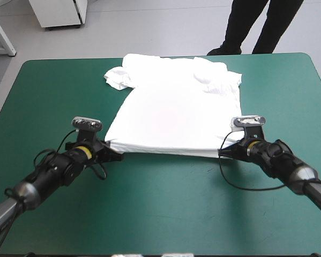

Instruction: Fold the cloth

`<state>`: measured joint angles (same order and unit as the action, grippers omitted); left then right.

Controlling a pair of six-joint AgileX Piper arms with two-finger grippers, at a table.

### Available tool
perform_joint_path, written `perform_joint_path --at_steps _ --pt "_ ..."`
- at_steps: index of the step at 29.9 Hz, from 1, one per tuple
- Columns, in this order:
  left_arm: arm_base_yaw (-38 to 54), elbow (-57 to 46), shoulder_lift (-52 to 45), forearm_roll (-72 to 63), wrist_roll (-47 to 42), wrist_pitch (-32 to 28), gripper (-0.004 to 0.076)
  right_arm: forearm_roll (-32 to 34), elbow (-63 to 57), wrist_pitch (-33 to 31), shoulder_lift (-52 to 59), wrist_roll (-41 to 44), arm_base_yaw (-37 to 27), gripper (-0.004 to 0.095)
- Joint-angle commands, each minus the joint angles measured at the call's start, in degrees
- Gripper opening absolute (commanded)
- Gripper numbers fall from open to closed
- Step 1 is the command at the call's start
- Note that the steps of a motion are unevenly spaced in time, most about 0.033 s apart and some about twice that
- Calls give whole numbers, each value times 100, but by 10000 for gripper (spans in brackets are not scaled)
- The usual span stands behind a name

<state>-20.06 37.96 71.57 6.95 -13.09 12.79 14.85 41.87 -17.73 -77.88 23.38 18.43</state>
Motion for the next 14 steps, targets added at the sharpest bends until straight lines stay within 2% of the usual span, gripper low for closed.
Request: perform_joint_path --at_steps 1,7,14 --pt "-35 -388 -905 -28 -263 141 -10 84 -387 -31 772 271 255 -3" --pt "-268 -917 -2118 -138 -261 1282 -10 69 -1007 -962 1828 887 989 -3" --pt "-702 -1360 -3157 -306 -618 2166 -10 368 -1514 -1749 2728 1819 1682 -3"
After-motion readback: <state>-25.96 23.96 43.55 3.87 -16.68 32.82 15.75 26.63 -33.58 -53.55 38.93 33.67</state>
